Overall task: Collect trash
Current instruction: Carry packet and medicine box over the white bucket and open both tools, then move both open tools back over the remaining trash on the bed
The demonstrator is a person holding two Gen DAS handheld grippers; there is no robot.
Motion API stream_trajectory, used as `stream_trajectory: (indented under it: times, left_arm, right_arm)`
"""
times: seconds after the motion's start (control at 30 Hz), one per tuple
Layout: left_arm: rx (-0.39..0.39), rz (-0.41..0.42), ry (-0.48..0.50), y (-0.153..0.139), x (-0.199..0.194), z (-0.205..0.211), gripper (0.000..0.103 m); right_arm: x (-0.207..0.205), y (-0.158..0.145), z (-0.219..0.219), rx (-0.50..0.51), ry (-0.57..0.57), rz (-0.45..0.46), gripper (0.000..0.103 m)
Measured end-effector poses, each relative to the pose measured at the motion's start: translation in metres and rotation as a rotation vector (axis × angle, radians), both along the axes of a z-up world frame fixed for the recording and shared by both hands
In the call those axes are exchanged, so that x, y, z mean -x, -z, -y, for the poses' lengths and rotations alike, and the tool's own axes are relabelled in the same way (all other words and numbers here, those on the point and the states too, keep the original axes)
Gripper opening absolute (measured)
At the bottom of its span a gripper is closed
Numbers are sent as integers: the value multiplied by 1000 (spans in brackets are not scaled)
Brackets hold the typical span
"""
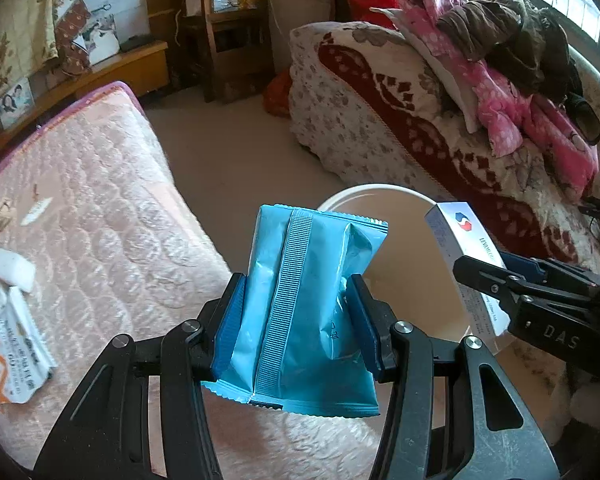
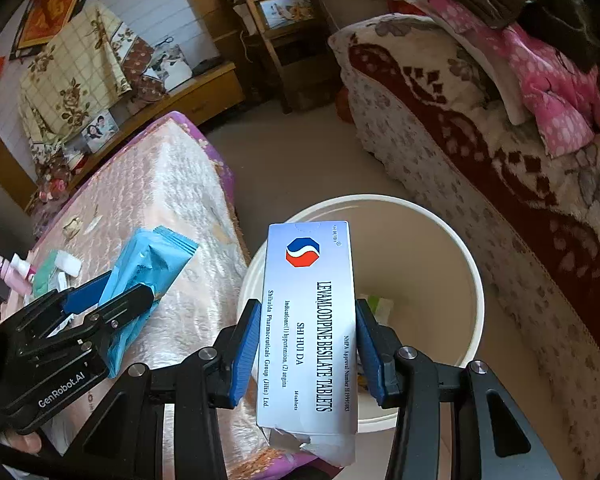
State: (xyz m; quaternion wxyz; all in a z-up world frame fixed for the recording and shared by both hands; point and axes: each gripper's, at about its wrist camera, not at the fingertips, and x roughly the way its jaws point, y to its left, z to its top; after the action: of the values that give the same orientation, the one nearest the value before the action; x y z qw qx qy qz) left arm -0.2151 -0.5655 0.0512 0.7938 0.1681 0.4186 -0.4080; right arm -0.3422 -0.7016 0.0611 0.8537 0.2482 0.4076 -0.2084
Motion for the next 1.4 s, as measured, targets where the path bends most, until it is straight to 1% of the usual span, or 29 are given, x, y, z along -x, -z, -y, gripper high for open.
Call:
stream_trajectory:
  times: [0.1, 0.2, 0.3, 0.4, 0.5, 0.63, 0.77, 0.9, 1.1, 1.4]
  left_arm:
    - [9, -24, 15, 4, 0, 4, 50]
    - [29, -27, 31, 6, 3, 7, 52]
    - [45, -48, 38, 7, 3, 10, 56]
    - [57, -74, 47, 9, 1, 12, 60]
    - [69, -93, 55, 10, -1, 10, 60]
    - [61, -100, 49, 11, -2, 7, 60]
    - [59, -87, 43, 9, -1, 1, 60]
    - [55, -44, 29, 4, 1, -10, 60]
    - [59, 17, -4, -7, 0, -30, 60]
    - [62, 86, -101, -23, -8, -79, 60]
  right_arm:
    - [0, 4, 5, -4, 12, -6, 44]
    - [-1, 7, 10, -4, 22, -15, 44]
    - [-2, 11, 13, -4, 31, -24, 44]
    - [-2, 14, 17, -3, 44, -41, 49]
    - [0, 15, 21, -9, 62, -43, 49]
    - [1, 17, 19, -17, 60, -50, 50]
    - [-1, 19, 13, -20, 46, -58, 50]
    - [-4, 18, 7, -25, 32, -57, 50]
    - [-9, 7, -9, -9, 7, -41, 50]
    - [-26, -5, -47, 3, -64, -25, 50]
